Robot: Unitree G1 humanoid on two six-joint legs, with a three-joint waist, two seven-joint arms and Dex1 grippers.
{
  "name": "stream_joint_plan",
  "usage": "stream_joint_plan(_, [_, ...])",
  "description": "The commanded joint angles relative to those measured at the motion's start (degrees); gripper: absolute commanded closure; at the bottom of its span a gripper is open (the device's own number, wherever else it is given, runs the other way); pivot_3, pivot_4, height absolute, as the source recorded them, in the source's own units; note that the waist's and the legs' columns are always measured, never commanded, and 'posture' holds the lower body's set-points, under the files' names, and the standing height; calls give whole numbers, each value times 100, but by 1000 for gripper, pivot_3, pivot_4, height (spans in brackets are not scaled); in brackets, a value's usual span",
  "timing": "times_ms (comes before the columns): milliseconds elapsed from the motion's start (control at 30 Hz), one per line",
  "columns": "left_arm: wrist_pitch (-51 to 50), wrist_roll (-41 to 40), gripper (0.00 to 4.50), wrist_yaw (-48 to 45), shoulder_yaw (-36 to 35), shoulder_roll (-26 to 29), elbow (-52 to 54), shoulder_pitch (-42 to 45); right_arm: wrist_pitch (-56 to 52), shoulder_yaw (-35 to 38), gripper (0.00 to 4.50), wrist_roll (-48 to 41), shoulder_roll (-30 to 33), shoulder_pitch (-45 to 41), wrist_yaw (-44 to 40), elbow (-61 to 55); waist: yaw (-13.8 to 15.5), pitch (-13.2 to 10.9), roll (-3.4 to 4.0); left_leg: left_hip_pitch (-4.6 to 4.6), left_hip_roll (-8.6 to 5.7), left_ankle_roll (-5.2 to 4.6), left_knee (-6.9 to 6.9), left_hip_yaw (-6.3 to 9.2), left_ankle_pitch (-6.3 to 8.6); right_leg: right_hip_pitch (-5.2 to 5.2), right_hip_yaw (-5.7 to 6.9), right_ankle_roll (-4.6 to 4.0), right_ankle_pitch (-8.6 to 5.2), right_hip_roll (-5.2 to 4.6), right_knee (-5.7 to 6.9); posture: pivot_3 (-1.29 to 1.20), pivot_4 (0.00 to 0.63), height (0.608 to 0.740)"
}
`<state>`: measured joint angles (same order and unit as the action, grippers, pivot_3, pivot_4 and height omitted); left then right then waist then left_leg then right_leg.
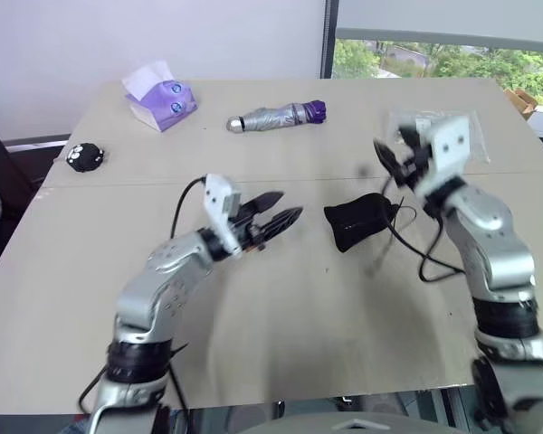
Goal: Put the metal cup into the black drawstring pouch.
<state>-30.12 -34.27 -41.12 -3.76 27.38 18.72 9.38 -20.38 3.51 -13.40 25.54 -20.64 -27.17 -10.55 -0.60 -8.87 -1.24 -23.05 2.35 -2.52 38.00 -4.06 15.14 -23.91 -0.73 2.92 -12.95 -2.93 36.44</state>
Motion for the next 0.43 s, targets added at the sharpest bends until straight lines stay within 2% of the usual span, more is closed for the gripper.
stream_joint_plan(33, [490, 345, 1546, -286, -166, 319, 71, -593, 953, 615, 2125, -443, 533, 783, -1302, 611, 0, -3, 3, 1, -1, -1, 0, -2, 0, 3, -2, -21, -12, 0, -5, 0, 150, 740])
stream_joint_plan(133, [773, 484, 1546, -455, -274, 501, 280, -1472, 1178, 943, 2125, -883, 1229, 1709, -2682, 1126, -5, -4, 5, 10, 0, -5, 0, -6, 3, 15, -8, -23, -13, 0, -17, 0, 150, 740])
stream_joint_plan(200, [812, 437, 1546, -448, -269, 498, 505, -1865, 1301, 1016, 2125, -1050, 1517, 2076, -3245, 1301, -3, -4, 5, 16, 4, -13, -2, -9, 8, 20, -8, -23, -14, -5, -25, 0, 150, 740])
stream_joint_plan(300, [762, 430, 1546, -340, -220, 475, 815, -2264, 1523, 1049, 2125, -1171, 1685, 2433, -3786, 1465, -25, -5, 3, 21, 10, -15, -1, -15, 9, 21, -12, -23, -12, -6, -25, 0, 150, 740])
stream_joint_plan(433, [730, 570, 1546, -129, -194, 453, 1084, -2510, 1945, 1083, 2125, -1191, 1647, 2483, -4146, 1915, -18, -3, 6, 37, 21, -15, 12, -15, 9, 25, -15, -33, -5, 2, -10, 0, 150, 740])
